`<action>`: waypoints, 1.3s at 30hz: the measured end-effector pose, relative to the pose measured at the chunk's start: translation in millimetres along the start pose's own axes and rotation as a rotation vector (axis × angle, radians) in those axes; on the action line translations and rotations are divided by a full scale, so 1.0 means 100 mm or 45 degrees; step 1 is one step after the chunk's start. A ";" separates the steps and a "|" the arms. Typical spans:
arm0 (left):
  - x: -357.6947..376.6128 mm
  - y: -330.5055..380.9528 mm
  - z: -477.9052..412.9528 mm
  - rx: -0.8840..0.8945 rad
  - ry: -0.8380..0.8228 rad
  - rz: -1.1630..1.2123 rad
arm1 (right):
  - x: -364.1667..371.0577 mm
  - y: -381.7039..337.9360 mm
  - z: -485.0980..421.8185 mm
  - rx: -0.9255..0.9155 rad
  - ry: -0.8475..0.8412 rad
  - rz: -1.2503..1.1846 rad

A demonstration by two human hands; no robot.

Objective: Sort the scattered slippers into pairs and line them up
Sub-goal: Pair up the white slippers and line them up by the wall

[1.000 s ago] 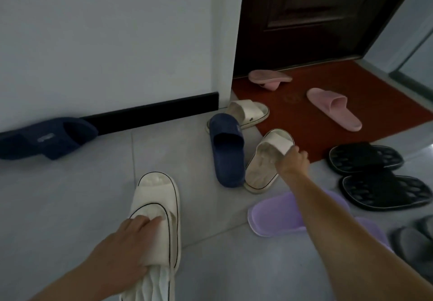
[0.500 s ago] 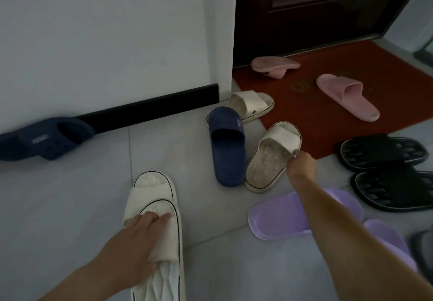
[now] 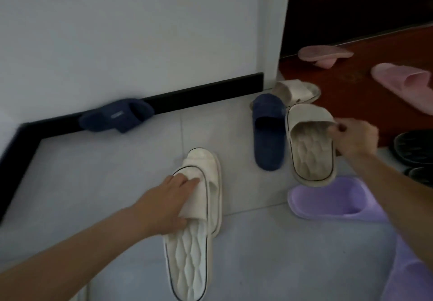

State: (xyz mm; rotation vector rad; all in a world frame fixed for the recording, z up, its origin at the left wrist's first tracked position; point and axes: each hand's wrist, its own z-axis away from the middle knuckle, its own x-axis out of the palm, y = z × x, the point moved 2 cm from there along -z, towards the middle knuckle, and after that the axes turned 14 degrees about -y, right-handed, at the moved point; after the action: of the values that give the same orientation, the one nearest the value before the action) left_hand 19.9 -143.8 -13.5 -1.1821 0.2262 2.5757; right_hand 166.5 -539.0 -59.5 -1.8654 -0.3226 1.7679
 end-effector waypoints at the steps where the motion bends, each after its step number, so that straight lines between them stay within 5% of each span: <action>1: 0.00 -0.03 0.03 -0.006 -0.009 0.002 | 0.03 -0.13 0.08 -0.068 -0.061 0.005; 7: 0.24 -0.20 0.19 0.010 -0.055 -0.035 | 0.50 -1.01 1.16 -0.407 -0.619 -0.093; 12: 0.72 -0.54 0.46 -0.058 -0.168 0.065 | 0.91 -1.45 2.16 -0.881 -0.793 -0.043; 23: 1.99 -1.03 0.94 -0.262 -0.242 0.380 | 2.01 -1.69 3.19 -0.838 -1.409 0.020; 35: 2.13 -0.99 0.83 -0.262 -0.179 0.468 | 2.06 -1.67 3.20 -0.974 -1.550 0.287; 39: 2.02 -0.78 0.75 -0.228 -0.105 0.499 | 1.89 -1.82 2.60 -0.886 -1.251 0.275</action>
State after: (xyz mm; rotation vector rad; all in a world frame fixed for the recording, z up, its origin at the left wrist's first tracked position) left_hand -132.9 -9.4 -119.7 -1.1865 0.2328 3.0337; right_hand -31.5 -233.2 -119.0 -1.2501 -1.2577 2.8924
